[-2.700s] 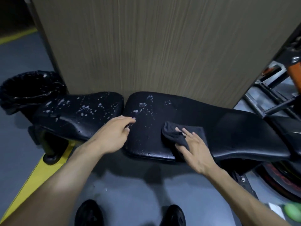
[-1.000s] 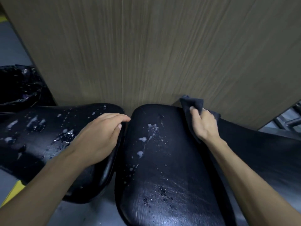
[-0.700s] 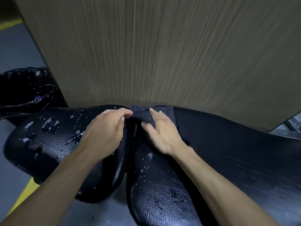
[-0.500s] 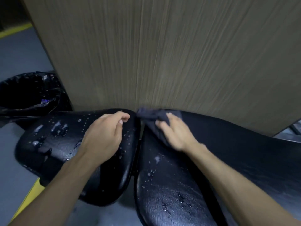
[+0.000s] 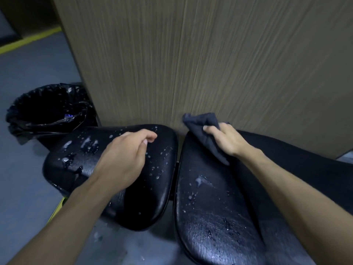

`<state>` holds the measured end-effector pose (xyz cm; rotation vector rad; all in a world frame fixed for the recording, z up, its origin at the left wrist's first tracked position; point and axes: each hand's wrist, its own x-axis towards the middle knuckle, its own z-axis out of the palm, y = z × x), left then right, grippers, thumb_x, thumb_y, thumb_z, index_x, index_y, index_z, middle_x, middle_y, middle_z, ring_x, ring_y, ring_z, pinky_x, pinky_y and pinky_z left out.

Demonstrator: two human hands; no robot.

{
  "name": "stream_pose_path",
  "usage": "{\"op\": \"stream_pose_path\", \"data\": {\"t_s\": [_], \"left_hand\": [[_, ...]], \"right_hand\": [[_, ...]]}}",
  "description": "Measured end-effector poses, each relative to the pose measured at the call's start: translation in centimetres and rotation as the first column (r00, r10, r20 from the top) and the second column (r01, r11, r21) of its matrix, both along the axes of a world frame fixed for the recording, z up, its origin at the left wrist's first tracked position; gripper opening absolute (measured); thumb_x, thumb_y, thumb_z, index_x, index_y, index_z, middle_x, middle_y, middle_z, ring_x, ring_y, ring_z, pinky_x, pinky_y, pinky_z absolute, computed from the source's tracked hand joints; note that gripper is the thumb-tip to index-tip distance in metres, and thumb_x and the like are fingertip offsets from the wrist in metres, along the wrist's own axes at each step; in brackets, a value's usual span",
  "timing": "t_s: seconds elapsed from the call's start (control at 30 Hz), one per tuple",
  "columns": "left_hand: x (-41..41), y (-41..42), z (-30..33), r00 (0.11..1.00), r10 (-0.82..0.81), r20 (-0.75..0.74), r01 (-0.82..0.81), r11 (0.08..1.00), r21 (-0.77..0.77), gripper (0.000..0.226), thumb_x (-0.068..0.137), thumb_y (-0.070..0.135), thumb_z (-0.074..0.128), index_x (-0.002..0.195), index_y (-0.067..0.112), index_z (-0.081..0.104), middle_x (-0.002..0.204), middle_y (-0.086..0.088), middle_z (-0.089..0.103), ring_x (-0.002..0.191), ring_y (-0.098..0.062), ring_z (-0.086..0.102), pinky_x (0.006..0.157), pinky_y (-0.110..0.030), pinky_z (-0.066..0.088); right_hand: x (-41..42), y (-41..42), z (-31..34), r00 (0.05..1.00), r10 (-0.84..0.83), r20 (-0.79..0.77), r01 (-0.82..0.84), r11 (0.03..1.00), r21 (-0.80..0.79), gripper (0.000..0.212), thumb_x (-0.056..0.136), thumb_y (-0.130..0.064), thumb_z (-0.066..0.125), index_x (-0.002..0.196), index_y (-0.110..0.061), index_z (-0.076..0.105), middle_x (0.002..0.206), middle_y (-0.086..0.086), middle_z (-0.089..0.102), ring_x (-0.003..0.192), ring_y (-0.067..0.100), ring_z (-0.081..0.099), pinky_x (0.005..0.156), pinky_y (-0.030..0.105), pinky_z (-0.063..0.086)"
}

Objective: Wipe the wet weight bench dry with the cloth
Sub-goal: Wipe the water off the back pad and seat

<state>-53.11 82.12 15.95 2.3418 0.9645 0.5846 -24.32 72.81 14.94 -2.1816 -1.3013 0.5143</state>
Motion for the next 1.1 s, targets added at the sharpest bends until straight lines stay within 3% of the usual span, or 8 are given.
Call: {"op": "stream_pose_path", "data": {"t_s": [0.13, 0.23, 0.43, 0.53, 0.63, 0.77, 0.87, 1.1], "left_hand": [[-0.4, -0.6, 0.3, 0.999, -0.009, 0.039, 0.009, 1.0, 0.011, 0.034, 0.102, 0.02, 0.041, 0.122, 0.034, 0.064, 0.113, 0.007, 0.067, 0.107, -0.011, 0.062, 0.096, -0.041, 0.05], [-0.4, -0.8, 0.4, 0.998, -0.025, 0.05, 0.025, 1.0, 0.001, 0.034, 0.102, 0.021, 0.041, 0.121, 0.036, 0.064, 0.112, 0.008, 0.067, 0.108, -0.009, 0.061, 0.097, -0.04, 0.05], [-0.3, -2.8, 1.0, 0.998, -0.063, -0.005, 0.063, 0.998, 0.03, 0.035, 0.103, 0.022, 0.039, 0.123, 0.038, 0.062, 0.118, 0.01, 0.066, 0.113, -0.009, 0.059, 0.098, -0.033, 0.046], [-0.3, -3.8, 1.5, 0.997, -0.073, -0.002, 0.073, 0.997, 0.04, 0.035, 0.103, 0.021, 0.039, 0.124, 0.037, 0.062, 0.119, 0.008, 0.067, 0.113, -0.011, 0.06, 0.099, -0.038, 0.048], [-0.2, -4.4, 1.9, 0.995, -0.1, -0.023, 0.101, 0.993, 0.061, 0.035, 0.103, 0.022, 0.039, 0.124, 0.038, 0.062, 0.118, 0.007, 0.067, 0.113, -0.013, 0.061, 0.099, -0.041, 0.049], [-0.7, -5.3, 2.2, 0.993, -0.11, -0.032, 0.111, 0.992, 0.059, 0.035, 0.103, 0.021, 0.04, 0.123, 0.038, 0.062, 0.115, 0.006, 0.068, 0.111, -0.015, 0.061, 0.097, -0.042, 0.048], [-1.0, -6.3, 2.4, 0.991, -0.131, -0.027, 0.132, 0.989, 0.068, 0.035, 0.103, 0.02, 0.041, 0.123, 0.036, 0.064, 0.118, 0.006, 0.068, 0.114, -0.015, 0.061, 0.099, -0.041, 0.048], [0.1, -9.0, 2.5, 0.986, -0.168, 0.01, 0.167, 0.985, 0.043, 0.035, 0.101, 0.016, 0.043, 0.116, 0.036, 0.067, 0.116, 0.014, 0.071, 0.114, -0.01, 0.062, 0.101, -0.034, 0.048]], "right_hand": [[-4.5, -4.0, -1.8, 0.997, 0.08, 0.01, -0.08, 0.997, 0.012, 0.066, 0.09, -0.058, 0.041, 0.141, -0.017, 0.054, 0.152, 0.001, 0.047, 0.144, 0.018, 0.036, 0.118, 0.034, 0.024], [-6.1, -9.7, -1.9, 0.924, 0.379, 0.045, -0.381, 0.924, 0.024, 0.044, 0.093, -0.044, 0.044, 0.128, -0.025, 0.063, 0.151, -0.011, 0.048, 0.142, 0.004, 0.037, 0.119, 0.027, 0.022], [-1.4, -9.3, -1.1, 0.982, -0.189, -0.028, 0.191, 0.978, 0.082, 0.037, 0.092, -0.042, 0.046, 0.103, -0.014, 0.068, 0.111, 0.006, 0.07, 0.111, 0.026, 0.061, 0.091, 0.038, 0.043], [-6.4, -11.2, -2.5, 0.993, -0.061, 0.104, 0.058, 0.998, 0.032, 0.06, 0.087, -0.051, 0.041, 0.136, -0.019, 0.058, 0.145, 0.0, 0.055, 0.138, 0.02, 0.043, 0.111, 0.036, 0.033], [-7.5, -15.6, -1.8, 0.979, 0.181, 0.097, -0.185, 0.982, 0.032, 0.036, 0.092, -0.041, 0.044, 0.122, -0.032, 0.062, 0.141, -0.018, 0.053, 0.135, 0.002, 0.042, 0.113, 0.027, 0.029], [-5.2, -18.6, 0.1, 0.983, -0.17, 0.066, 0.164, 0.983, 0.086, 0.02, 0.09, -0.039, 0.043, 0.094, -0.033, 0.062, 0.108, -0.005, 0.068, 0.109, 0.018, 0.06, 0.095, 0.033, 0.041], [-10.3, -19.2, -1.6, 0.944, -0.306, 0.123, 0.293, 0.949, 0.112, 0.05, 0.088, -0.034, 0.045, 0.133, -0.018, 0.061, 0.143, 0.011, 0.057, 0.137, 0.022, 0.043, 0.114, 0.026, 0.023], [-14.8, -24.9, -3.1, 0.96, 0.056, 0.273, -0.08, 0.994, 0.077, 0.064, 0.088, -0.035, 0.051, 0.151, -0.031, 0.04, 0.156, -0.017, 0.034, 0.146, -0.001, 0.023, 0.121, 0.021, 0.012]]}}
